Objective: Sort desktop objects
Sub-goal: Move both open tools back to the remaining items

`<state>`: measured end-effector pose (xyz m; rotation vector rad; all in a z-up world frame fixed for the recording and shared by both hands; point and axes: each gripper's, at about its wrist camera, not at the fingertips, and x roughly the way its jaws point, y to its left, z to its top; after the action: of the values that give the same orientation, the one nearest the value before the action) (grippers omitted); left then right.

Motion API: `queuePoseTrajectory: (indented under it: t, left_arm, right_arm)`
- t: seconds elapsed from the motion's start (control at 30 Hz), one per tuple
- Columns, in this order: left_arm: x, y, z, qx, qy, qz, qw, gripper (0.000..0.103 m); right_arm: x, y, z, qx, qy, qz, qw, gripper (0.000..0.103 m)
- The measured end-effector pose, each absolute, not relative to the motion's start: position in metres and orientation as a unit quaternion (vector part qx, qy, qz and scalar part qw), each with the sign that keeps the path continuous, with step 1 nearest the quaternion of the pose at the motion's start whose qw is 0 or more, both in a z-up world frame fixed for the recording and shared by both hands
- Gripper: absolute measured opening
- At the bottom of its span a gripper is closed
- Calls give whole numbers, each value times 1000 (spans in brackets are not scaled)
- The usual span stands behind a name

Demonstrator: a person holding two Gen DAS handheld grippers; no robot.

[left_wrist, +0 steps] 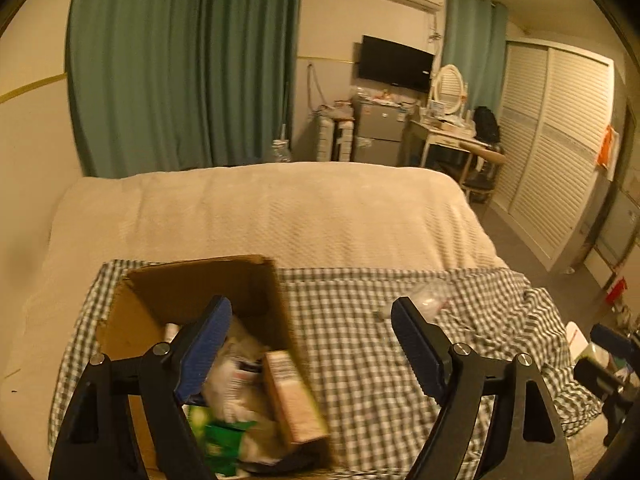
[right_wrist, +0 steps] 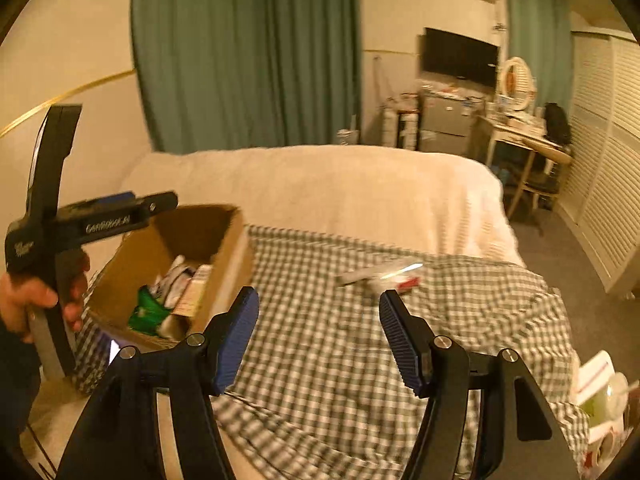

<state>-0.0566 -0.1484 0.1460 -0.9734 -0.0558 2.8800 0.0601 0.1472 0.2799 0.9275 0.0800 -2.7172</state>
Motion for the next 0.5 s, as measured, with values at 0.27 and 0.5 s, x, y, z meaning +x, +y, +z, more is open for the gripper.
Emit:
queuePoseTrajectory:
  t: [0.27, 0.5]
  left_arm:
    - [-57, -91, 119, -337, -11, 939, 66, 86]
    - [-73, -53, 71, -369, -9, 927, 67, 86]
  right_arm:
    - [79, 205, 283, 315, 2, -945, 91, 62]
    - [75, 243, 254, 331, -28, -941, 70, 62]
